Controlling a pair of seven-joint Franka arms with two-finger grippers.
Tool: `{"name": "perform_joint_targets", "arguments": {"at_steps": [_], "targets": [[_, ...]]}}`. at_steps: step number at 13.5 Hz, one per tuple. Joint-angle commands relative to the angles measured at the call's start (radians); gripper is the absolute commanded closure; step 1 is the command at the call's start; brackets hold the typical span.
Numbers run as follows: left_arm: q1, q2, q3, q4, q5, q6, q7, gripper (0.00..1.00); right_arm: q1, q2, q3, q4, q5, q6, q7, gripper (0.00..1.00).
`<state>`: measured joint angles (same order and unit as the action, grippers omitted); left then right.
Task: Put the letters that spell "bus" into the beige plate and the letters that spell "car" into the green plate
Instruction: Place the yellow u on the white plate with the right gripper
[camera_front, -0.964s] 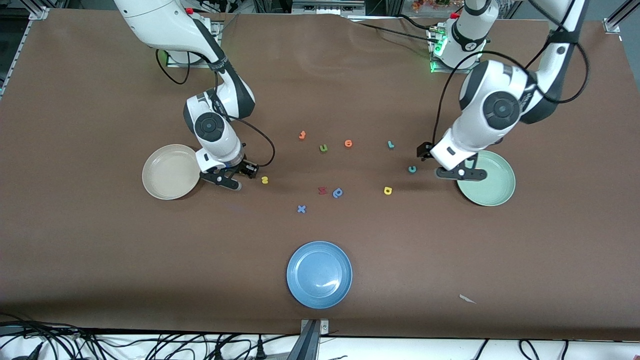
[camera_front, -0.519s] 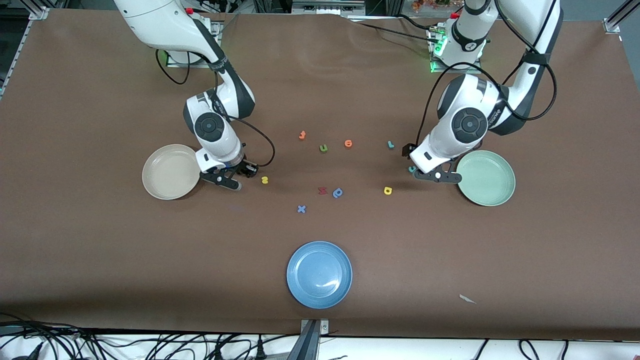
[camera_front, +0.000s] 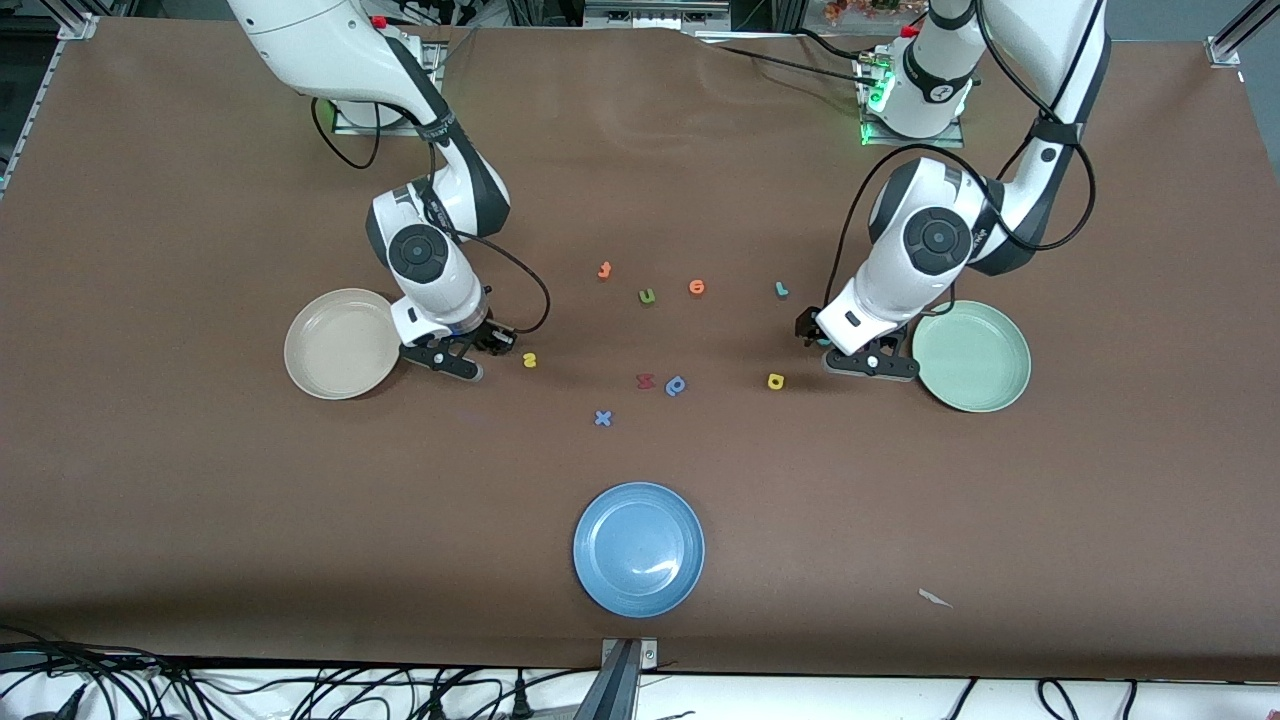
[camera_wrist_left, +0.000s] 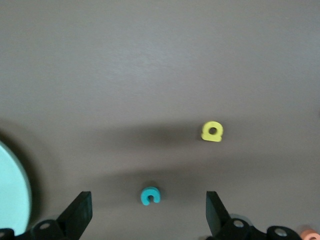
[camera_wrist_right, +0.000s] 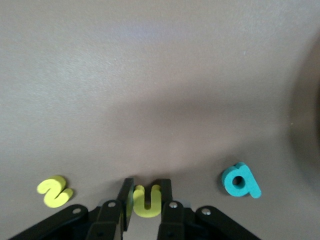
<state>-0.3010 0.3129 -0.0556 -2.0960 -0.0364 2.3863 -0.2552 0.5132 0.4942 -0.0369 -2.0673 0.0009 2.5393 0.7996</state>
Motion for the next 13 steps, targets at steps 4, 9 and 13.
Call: {"name": "perform_joint_targets", "arguments": {"at_steps": [4,9,13], "targets": [[-0.004,0.095,0.017,-0.002,-0.016,0.126,-0.007,0.00,-0.004,-0.071,-0.119,0.248,0.013,-0.483,-0.245,0.85],[-0.020,0.126,0.017,-0.032,-0.016,0.142,-0.007,0.00,-0.030,-0.062,-0.308,0.246,0.013,-0.534,-0.702,0.85],[-0.024,0.121,0.016,-0.096,-0.068,0.172,-0.007,0.00,-0.105,0.016,-0.308,0.213,0.013,-0.472,-0.836,0.84]]}}
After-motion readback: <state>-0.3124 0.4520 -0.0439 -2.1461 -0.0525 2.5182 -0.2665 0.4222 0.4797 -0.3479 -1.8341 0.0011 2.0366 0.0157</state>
